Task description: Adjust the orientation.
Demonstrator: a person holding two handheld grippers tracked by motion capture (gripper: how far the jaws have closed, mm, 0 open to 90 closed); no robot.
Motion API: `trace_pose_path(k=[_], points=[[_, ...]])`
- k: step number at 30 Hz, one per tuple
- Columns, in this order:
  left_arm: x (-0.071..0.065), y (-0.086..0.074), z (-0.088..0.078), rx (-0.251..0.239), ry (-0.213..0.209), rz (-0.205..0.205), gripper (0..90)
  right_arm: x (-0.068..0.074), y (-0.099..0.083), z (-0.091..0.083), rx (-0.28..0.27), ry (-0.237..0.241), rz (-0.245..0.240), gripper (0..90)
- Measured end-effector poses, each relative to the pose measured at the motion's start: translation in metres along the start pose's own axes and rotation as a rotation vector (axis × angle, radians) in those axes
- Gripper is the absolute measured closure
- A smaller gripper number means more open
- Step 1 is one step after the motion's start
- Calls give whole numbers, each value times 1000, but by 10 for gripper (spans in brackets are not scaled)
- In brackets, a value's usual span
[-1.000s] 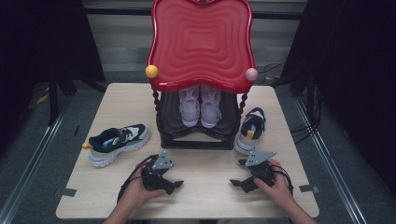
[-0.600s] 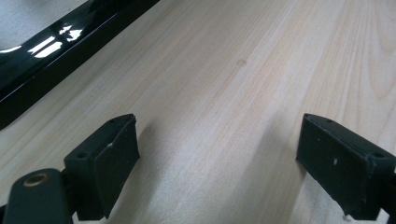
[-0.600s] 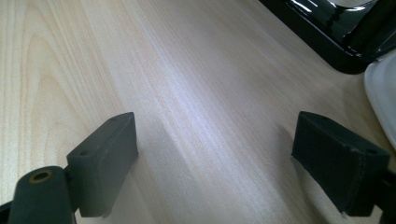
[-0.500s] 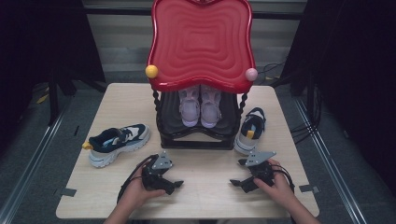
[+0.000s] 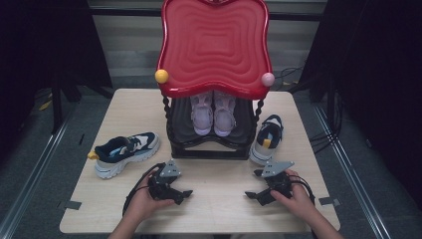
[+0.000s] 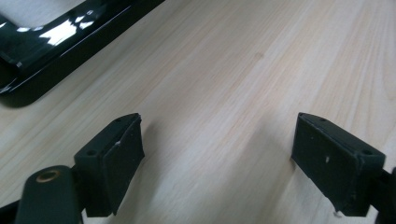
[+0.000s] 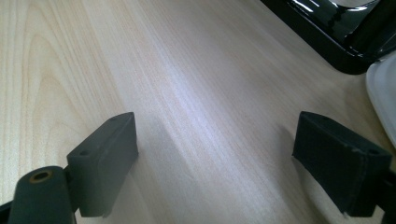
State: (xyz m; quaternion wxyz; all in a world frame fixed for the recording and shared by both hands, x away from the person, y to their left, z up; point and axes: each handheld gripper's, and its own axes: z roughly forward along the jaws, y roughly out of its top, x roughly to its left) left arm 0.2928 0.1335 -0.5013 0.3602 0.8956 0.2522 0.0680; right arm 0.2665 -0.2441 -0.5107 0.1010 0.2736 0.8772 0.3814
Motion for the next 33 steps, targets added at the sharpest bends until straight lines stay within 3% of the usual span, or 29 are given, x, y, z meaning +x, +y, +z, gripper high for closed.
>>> trace_pose_path(k=[6,10,15,20,33], points=[[5,4,-8,90,-19,-1,173,0,0,0,0,2,-2,129],[7,6,-11,143,0,5,177,0,0,0,0,3,-2,129],[11,10,-18,199,-27,7,175,0,0,0,0,3,-2,129],[15,17,-24,237,-52,-18,178,0,0,0,0,3,-2,129],[31,27,-54,373,-28,-26,227,-1,0,0,-1,5,-3,129]])
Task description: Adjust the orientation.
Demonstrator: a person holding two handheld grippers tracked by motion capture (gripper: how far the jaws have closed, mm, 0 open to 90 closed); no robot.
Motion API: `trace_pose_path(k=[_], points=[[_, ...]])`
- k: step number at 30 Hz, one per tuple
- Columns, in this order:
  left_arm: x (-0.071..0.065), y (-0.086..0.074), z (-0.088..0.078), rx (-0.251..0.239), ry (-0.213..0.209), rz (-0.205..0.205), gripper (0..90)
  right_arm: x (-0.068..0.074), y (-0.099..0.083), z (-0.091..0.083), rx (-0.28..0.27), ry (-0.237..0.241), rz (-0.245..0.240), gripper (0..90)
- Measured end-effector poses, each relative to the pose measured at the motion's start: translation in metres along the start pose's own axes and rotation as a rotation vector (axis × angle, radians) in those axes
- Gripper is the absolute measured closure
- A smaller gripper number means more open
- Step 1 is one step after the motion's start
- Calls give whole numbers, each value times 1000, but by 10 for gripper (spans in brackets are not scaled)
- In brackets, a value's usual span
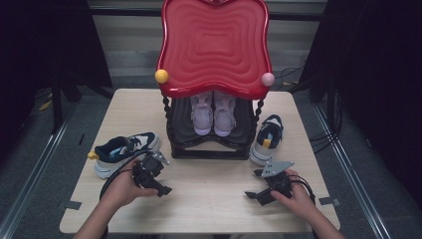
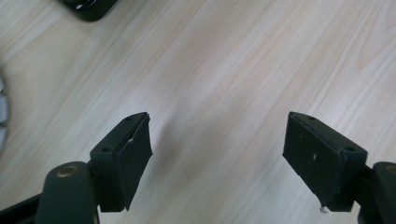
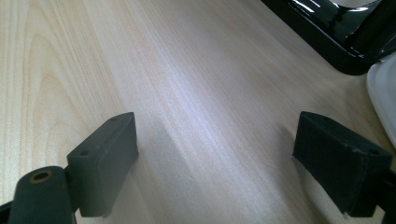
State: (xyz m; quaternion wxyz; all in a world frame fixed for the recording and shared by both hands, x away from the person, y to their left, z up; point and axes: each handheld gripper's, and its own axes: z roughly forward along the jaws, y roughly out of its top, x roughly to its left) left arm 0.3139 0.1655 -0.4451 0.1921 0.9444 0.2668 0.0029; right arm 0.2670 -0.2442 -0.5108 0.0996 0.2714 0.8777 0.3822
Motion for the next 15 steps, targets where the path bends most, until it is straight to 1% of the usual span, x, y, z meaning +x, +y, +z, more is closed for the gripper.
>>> trace_pose_path(k=[2,4,8,10,11,13,15], points=[[3,0,-4,15,3,-4,227,0,0,0,0,-1,-2,129],[6,1,-9,38,13,9,228,0,0,0,0,1,0,128],[12,2,-17,59,29,29,228,0,0,0,1,3,-1,128],[15,3,-21,79,40,30,232,0,0,0,1,3,-1,128],[16,2,-22,80,46,25,234,0,0,0,1,3,-1,128],[20,2,-26,89,52,35,241,0,0,0,1,3,-1,128],[23,0,-29,102,60,32,242,0,0,0,0,3,-1,129]])
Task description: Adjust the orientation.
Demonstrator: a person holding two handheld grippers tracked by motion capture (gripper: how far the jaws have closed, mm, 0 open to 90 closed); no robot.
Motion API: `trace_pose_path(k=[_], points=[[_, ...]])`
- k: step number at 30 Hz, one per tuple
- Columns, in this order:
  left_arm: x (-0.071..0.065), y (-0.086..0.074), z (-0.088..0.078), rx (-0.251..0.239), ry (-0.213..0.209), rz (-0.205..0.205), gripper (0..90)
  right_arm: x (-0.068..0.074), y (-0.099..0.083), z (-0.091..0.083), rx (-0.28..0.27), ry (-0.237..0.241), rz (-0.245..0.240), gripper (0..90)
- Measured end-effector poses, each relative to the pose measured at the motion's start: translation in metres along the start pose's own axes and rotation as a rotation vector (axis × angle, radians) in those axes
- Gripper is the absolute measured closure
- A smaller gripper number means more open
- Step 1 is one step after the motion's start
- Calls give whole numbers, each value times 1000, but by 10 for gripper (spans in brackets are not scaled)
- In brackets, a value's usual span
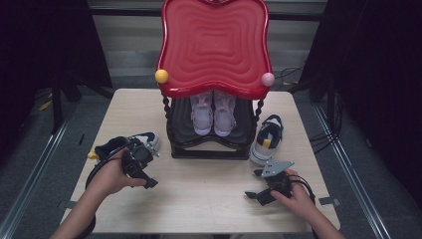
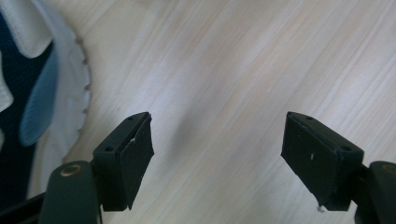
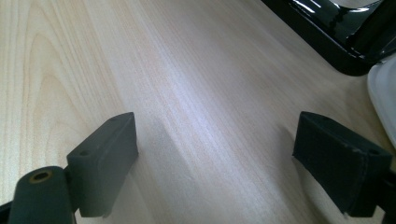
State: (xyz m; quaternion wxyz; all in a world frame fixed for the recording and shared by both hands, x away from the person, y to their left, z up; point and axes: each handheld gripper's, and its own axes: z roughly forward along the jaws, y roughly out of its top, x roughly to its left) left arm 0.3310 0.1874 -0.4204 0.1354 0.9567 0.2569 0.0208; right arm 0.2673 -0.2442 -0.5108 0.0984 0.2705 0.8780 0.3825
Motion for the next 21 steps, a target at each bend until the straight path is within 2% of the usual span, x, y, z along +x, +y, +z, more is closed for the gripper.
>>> trace_pose_path(k=[8,21], points=[[13,-2,-9,38,31,15,252,0,0,0,0,2,-2,129],[36,-6,-20,65,82,5,252,-1,0,0,0,4,-6,129]])
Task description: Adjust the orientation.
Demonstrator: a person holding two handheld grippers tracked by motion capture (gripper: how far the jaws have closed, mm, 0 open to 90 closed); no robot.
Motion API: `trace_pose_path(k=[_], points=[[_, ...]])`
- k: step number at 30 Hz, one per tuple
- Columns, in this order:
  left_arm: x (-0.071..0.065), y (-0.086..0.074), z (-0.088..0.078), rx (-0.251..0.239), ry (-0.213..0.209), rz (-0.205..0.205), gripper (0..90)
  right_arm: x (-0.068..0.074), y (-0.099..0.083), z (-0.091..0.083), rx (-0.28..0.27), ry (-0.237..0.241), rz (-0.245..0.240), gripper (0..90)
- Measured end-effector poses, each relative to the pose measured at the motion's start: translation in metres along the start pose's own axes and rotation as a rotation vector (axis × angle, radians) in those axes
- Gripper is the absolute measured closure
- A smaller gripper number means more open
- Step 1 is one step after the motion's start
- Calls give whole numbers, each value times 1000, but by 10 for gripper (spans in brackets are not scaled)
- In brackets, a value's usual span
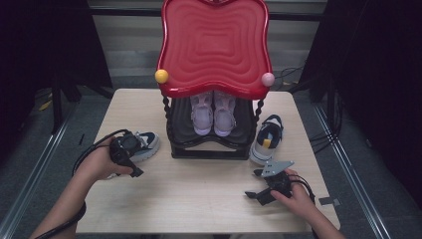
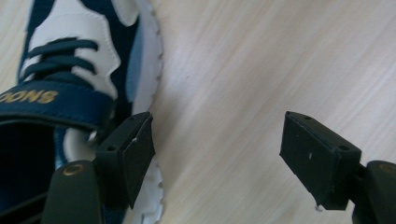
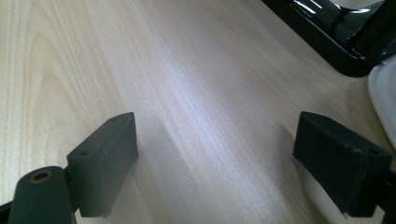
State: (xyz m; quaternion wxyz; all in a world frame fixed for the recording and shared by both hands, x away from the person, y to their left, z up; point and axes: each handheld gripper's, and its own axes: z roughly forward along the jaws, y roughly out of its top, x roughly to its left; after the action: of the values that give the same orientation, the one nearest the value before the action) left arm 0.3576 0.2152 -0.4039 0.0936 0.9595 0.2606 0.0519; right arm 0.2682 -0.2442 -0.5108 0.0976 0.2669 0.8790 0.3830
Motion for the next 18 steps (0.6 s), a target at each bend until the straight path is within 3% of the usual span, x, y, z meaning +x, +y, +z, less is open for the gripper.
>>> trace_pose_path(k=[6,11,14,18], points=[[6,-3,-2,-15,4,-3,269,0,0,0,1,-1,-2,129],[9,-3,-11,15,24,5,261,0,0,0,0,1,1,128],[14,-7,-14,15,44,-11,261,0,0,0,0,-1,1,129],[22,-12,-13,-18,46,-30,281,0,0,0,-1,0,0,129]])
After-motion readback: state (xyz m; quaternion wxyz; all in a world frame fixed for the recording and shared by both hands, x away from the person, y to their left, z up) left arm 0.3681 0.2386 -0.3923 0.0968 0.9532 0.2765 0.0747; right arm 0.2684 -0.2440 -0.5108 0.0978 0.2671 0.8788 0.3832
